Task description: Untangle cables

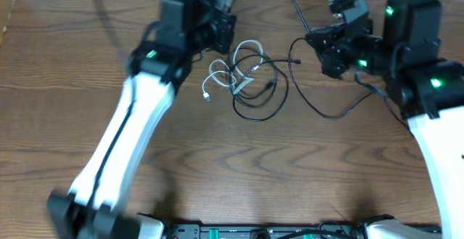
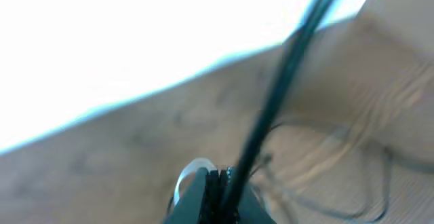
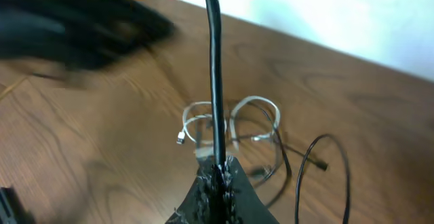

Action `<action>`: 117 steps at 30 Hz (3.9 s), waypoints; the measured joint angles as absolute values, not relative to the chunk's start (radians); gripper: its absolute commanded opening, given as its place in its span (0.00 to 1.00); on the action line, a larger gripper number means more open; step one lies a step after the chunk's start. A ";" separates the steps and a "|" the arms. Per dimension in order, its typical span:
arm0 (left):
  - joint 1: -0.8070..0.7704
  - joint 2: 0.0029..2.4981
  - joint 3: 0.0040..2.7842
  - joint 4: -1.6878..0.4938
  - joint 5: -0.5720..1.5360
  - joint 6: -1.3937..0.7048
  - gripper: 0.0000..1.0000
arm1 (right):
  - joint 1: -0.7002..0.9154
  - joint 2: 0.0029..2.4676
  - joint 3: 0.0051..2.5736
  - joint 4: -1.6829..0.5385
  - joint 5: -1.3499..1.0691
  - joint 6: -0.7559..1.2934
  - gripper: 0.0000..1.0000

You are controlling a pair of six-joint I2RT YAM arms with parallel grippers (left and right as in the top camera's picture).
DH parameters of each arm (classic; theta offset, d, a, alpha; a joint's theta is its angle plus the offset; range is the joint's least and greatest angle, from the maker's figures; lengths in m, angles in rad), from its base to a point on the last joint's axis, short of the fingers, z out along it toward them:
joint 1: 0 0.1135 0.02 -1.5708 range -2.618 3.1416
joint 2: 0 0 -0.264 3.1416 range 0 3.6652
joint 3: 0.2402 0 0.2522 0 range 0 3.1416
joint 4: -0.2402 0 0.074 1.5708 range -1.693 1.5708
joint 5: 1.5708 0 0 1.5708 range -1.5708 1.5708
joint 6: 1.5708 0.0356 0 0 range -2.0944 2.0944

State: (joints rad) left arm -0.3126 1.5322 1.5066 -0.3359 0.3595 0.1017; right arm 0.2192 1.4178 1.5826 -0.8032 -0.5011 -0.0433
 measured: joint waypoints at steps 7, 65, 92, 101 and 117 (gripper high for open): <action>-0.316 1.303 1.524 -0.284 0.360 0.101 0.08 | 0.219 1.531 1.583 -0.804 -0.493 -0.023 0.01; -0.330 1.333 1.531 0.184 -0.280 0.632 0.08 | 0.174 1.578 1.587 -0.847 -0.445 -0.007 0.01; -0.387 1.393 1.533 0.173 -0.055 0.474 0.07 | 0.012 1.577 1.587 -0.885 -0.405 -0.007 0.01; -0.563 1.569 1.533 0.350 0.149 0.256 0.07 | -0.218 1.572 1.587 -0.997 -0.402 -0.004 0.01; -0.896 1.868 1.536 -0.051 0.262 0.092 0.93 | -0.290 1.597 1.536 -1.013 -0.387 -0.004 0.01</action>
State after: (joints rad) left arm -0.8963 1.8683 1.5364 -0.0513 0.2615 0.0921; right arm -0.2905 1.5970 1.5356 -1.0134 -0.3874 -0.0036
